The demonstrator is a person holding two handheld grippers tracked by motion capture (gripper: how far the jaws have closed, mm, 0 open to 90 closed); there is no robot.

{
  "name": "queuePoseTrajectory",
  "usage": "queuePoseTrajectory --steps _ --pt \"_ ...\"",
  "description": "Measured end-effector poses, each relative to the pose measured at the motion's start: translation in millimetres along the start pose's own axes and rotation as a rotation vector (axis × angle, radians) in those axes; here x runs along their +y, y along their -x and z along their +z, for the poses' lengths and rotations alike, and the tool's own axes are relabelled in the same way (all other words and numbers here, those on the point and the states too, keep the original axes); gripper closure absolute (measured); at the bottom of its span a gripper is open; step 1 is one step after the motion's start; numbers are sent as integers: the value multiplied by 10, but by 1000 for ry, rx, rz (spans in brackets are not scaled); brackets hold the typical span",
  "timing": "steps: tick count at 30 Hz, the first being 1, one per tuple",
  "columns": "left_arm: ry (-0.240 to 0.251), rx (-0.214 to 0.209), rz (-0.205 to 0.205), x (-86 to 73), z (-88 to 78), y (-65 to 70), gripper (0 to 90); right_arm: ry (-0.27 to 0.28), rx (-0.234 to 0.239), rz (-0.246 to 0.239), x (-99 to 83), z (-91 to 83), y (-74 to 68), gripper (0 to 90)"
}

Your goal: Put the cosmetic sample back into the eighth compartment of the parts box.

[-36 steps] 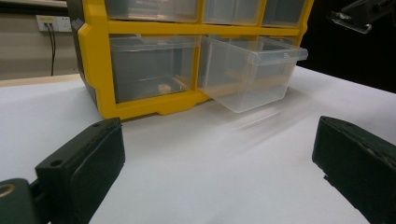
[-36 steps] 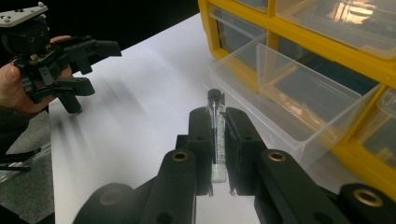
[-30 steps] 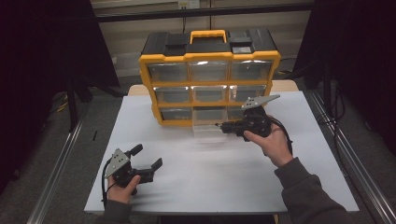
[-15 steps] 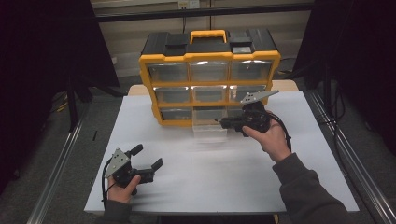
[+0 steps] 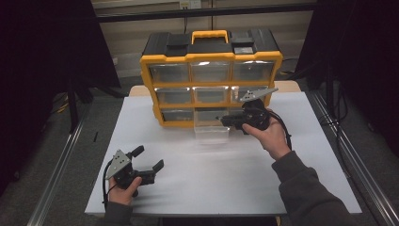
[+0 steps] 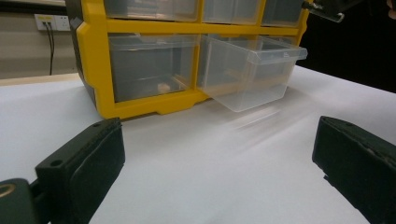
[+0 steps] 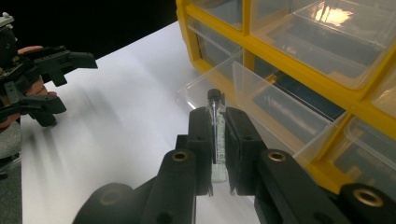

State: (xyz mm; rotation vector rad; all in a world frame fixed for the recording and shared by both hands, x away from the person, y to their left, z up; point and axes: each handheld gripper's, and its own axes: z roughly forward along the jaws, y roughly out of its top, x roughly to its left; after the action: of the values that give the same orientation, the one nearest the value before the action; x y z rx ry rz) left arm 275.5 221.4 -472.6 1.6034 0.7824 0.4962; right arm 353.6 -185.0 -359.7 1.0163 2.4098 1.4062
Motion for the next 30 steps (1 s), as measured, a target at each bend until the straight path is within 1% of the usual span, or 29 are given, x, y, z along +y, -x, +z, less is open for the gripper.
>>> queuePoseTrajectory --steps 8,9,11,12,13,14,15,16,18,22,23,24,30 --pt "-5 -10 5 0 -5 -2 26 3 -13 -6 47 40 15 815" --pt "-11 -3 16 3 -11 -13 26 2 -14 -4 49 44 17 815" --pt "-17 -4 23 3 -15 -18 26 1 -19 -1 50 53 29 815" --pt "-6 -11 8 1 -6 -4 26 4 -20 0 50 57 34 815" --pt "-5 -10 5 0 -6 -2 26 4 -21 -1 48 60 43 815" --pt "-14 -3 19 3 -15 -16 26 5 -21 2 47 64 51 815" --pt "-14 -4 20 4 -15 -17 26 4 -24 6 46 68 58 815" --pt "4 -2 -5 0 1 2 26 5 -25 6 45 69 64 815" --pt "-2 -3 4 0 -1 -1 26 5 -27 8 43 72 77 815" --pt "1 -2 -1 0 1 1 26 7 -32 11 40 83 97 815" --pt "-2 -4 4 1 -2 -2 26 8 -34 13 39 87 100 815" --pt "2 -2 0 0 -1 0 26 7 -37 12 40 90 102 815" --pt "-2 -4 4 0 -2 -1 26 5 -42 14 37 122 116 815"
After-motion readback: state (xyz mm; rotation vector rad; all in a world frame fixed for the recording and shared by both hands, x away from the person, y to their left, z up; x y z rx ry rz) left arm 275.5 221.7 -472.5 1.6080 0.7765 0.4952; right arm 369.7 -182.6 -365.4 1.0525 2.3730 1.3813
